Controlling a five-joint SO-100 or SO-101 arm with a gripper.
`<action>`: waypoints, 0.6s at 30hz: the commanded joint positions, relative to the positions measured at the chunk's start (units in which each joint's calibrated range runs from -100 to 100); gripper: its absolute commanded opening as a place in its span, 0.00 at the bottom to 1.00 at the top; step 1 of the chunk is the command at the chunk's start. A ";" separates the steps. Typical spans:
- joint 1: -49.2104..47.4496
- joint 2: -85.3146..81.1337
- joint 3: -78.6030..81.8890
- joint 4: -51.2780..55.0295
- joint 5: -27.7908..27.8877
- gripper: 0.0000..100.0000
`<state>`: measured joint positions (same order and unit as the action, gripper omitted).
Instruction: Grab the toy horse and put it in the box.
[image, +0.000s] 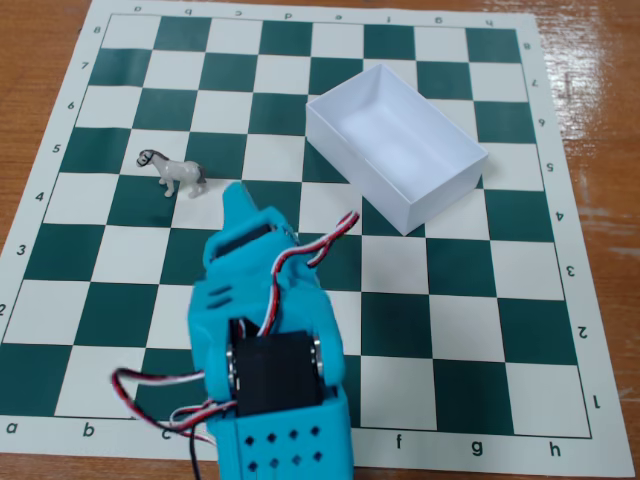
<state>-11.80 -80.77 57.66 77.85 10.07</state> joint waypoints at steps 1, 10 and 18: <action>-0.70 19.26 -19.75 2.39 -7.70 0.34; -7.70 49.88 -37.77 4.80 -20.64 0.45; -8.99 78.38 -53.43 3.96 -22.79 0.45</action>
<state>-20.46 -10.98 11.88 81.96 -12.41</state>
